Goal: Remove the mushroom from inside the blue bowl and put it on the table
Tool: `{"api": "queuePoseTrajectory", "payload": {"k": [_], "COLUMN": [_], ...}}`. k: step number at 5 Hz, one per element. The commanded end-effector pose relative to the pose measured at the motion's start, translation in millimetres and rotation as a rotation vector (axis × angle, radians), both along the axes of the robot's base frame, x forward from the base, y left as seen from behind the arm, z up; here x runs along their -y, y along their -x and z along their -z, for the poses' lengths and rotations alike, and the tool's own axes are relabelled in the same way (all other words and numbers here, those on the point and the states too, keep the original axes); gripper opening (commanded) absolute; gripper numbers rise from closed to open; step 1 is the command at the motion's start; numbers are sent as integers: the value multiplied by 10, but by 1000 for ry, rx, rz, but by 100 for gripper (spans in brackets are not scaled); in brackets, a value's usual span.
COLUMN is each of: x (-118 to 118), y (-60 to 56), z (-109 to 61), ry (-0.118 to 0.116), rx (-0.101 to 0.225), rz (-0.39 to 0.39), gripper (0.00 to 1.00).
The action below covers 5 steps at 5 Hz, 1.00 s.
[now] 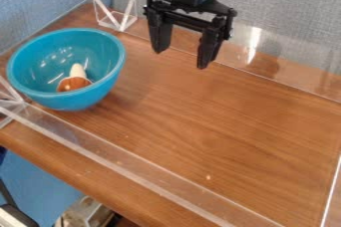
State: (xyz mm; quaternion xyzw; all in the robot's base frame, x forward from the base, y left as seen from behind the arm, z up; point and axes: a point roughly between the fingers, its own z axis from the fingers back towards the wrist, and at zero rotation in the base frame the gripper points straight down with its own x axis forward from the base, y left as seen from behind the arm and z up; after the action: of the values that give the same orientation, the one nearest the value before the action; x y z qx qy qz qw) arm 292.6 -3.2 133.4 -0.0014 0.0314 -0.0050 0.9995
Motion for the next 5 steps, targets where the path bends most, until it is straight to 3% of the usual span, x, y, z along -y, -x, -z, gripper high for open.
{"api": "queuePoseTrajectory", "payload": {"k": [1,2,4,5], "x": [-160,-377,-1335,-1625], "y": [20,60,256,274], "z": [19,58,303,478], "ry": [-6,-15,-39,-47], "rx": [2,2,13,25], "rz": [-15,-37,-116,-116], "gripper": [100,100,100,100]}}
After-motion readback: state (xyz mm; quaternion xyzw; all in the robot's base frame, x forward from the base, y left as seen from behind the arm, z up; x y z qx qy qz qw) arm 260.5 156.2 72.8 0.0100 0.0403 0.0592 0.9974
